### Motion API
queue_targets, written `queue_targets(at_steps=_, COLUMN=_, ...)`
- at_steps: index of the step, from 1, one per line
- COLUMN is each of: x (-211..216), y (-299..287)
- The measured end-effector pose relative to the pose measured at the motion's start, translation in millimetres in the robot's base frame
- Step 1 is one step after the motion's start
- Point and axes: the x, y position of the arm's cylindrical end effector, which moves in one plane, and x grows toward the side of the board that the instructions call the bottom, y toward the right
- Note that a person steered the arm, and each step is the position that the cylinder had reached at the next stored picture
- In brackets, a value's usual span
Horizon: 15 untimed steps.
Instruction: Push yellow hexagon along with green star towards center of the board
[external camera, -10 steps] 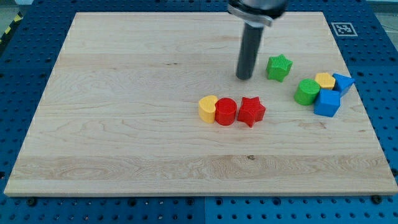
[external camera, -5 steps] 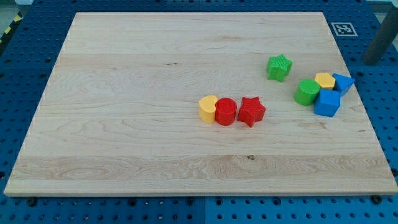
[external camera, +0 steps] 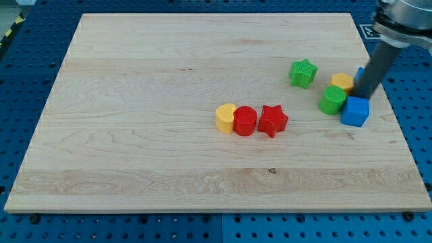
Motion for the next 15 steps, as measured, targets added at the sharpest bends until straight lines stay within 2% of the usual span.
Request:
queue_targets(at_steps=1, x=-24.6, y=-32.9)
queue_targets(at_steps=2, x=-24.6, y=-37.4)
queue_targets(at_steps=3, x=-32.2, y=3.2)
queue_targets(at_steps=4, x=-53.8, y=15.6)
queue_targets(at_steps=5, x=-53.5, y=-22.6)
queue_targets(at_steps=7, x=-44.1, y=-154.1)
queue_targets(at_steps=8, x=-44.2, y=-145.0)
queue_targets(at_steps=9, x=-44.1, y=-95.0)
queue_targets(at_steps=10, x=-25.7, y=-60.9)
queue_targets(at_steps=11, x=-4.3, y=-69.2)
queue_targets(at_steps=12, x=0.0, y=-111.3)
queue_targets(at_steps=14, x=0.0, y=-268.5)
queue_targets(at_steps=15, x=-1.7, y=-266.1)
